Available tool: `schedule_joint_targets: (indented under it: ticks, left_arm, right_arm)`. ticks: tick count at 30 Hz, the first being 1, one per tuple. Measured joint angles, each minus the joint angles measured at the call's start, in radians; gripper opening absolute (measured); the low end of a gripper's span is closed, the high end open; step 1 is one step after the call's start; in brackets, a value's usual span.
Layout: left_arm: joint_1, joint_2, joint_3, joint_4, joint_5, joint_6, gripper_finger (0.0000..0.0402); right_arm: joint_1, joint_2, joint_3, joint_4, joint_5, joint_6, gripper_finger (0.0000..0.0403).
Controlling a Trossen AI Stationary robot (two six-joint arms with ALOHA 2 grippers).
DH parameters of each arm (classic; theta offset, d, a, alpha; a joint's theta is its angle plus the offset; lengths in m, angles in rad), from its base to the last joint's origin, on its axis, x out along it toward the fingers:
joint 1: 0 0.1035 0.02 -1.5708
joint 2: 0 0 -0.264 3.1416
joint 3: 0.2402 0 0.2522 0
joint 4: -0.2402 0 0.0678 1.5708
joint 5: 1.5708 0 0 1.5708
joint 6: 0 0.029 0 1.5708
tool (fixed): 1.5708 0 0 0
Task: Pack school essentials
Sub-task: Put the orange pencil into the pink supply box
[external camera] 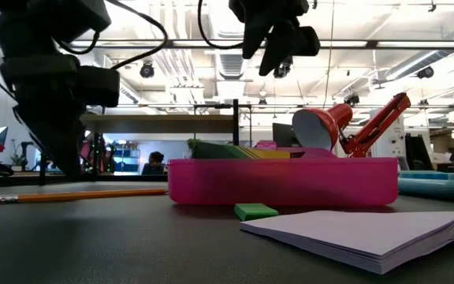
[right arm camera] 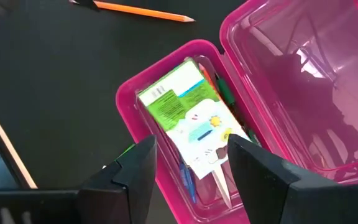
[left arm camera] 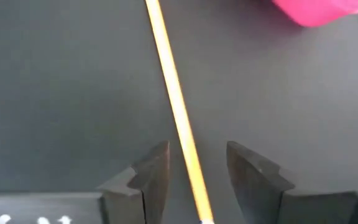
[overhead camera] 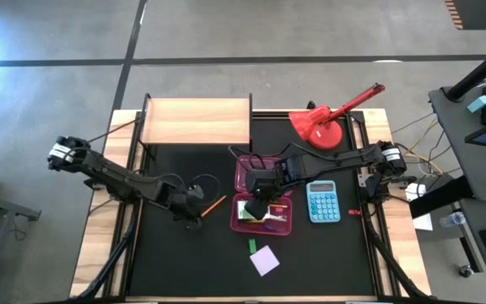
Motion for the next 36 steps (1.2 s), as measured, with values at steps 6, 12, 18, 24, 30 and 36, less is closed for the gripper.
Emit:
schedule_joint_targets:
  ticks: [6,12,18,24,30,36]
  left_arm:
    - [-0.023,0.095,0.098,-0.09,-0.149,0.054,0.0143]
    - [-0.026,0.172,0.133,-0.101,-0.158,0.055,0.0143]
    - [-0.029,0.225,0.134,-0.096,-0.156,0.029,0.0143]
    - [-0.029,0.234,0.133,-0.094,-0.164,0.026,0.0104]
    - [-0.029,0.235,0.127,-0.089,-0.164,0.024,0.0012]
    - [-0.029,0.23,0.133,-0.093,-0.164,0.017,0.0011]
  right_arm:
    - [0.0,0.0,-0.001,-0.003,0.0,0.001,0.0187]
    - [0.0,0.0,-0.001,-0.017,0.0,0.002,0.0187]
    - [0.0,0.0,-0.001,-0.031,-0.001,0.003,0.0187]
    - [0.0,0.0,-0.001,-0.032,-0.001,-0.001,0.0187]
    - [0.0,0.0,-0.002,-0.032,-0.001,-0.003,0.0187]
    - [0.0,0.0,-0.002,-0.032,-0.001,-0.004,0.0187]
